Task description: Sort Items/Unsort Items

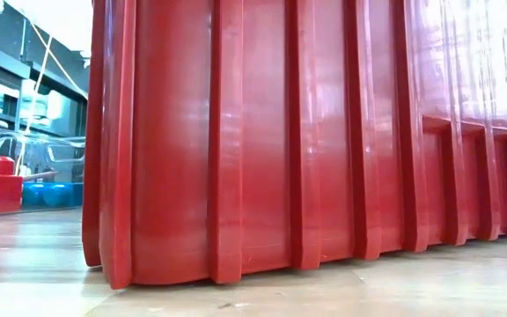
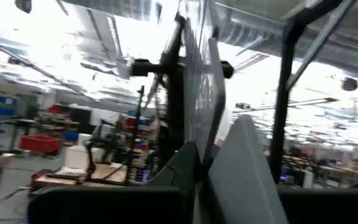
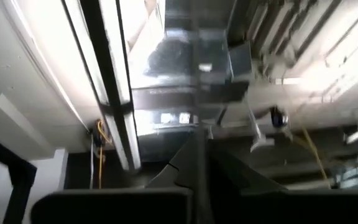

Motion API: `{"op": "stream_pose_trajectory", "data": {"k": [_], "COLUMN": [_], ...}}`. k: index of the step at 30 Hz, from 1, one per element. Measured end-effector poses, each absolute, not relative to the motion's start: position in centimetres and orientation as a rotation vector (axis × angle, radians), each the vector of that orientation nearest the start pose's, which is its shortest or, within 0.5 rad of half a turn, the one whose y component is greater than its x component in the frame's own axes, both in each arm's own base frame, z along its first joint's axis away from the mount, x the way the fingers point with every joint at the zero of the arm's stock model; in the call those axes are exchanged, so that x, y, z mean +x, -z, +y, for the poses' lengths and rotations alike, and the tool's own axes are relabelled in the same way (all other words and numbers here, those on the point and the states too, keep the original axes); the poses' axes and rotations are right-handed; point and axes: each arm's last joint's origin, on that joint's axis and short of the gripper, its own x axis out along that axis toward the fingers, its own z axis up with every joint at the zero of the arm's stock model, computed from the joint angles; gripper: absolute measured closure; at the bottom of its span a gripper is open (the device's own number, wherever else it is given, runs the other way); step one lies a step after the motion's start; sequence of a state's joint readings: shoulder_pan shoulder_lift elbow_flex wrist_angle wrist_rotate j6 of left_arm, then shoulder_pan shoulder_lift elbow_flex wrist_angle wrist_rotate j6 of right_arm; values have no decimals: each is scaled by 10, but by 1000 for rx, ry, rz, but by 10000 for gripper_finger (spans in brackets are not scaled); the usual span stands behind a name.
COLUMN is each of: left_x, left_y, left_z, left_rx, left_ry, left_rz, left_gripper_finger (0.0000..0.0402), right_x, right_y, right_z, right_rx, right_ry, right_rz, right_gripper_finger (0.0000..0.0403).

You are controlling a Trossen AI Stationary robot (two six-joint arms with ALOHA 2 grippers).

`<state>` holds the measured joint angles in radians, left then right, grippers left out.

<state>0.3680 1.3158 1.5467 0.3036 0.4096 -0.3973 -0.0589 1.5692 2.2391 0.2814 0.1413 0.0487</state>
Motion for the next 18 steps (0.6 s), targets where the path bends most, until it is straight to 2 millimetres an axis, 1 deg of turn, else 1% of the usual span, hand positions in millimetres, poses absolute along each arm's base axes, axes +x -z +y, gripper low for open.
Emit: {"op": "stream_pose_trajectory", "data": {"k": [2,4,7,9,12,14,16,18], "left_x": [229,208,170,150,127,117,106,97], "left_y": [-528,-535,-543,-543,-537,-530,-522,-518], "left_z": [87,89,85,81,71,65,59,52], "left_rx": [-179,-158,-131,-131,-139,-156,-185,-194], "left_ry": [110,86,27,-14,-41,-39,-51,-49], "left_rz": [-484,-486,-458,-409,-315,-231,-159,-115], "left_gripper_finger": [394,396,397,398,399,399,399,400], "right_x": [235,243,252,254,252,246,237,222], "right_y": [-641,-634,-624,-620,-617,-615,-612,-609], "right_z": [-18,-18,-15,-13,-9,-7,-5,-5], "right_rx": [109,137,164,153,108,83,79,125], "right_ry": [158,171,236,289,374,404,398,387], "right_rz": [-884,-787,-667,-615,-542,-481,-407,-341], "right_gripper_finger": [370,344,298,270,241,232,229,229]}}
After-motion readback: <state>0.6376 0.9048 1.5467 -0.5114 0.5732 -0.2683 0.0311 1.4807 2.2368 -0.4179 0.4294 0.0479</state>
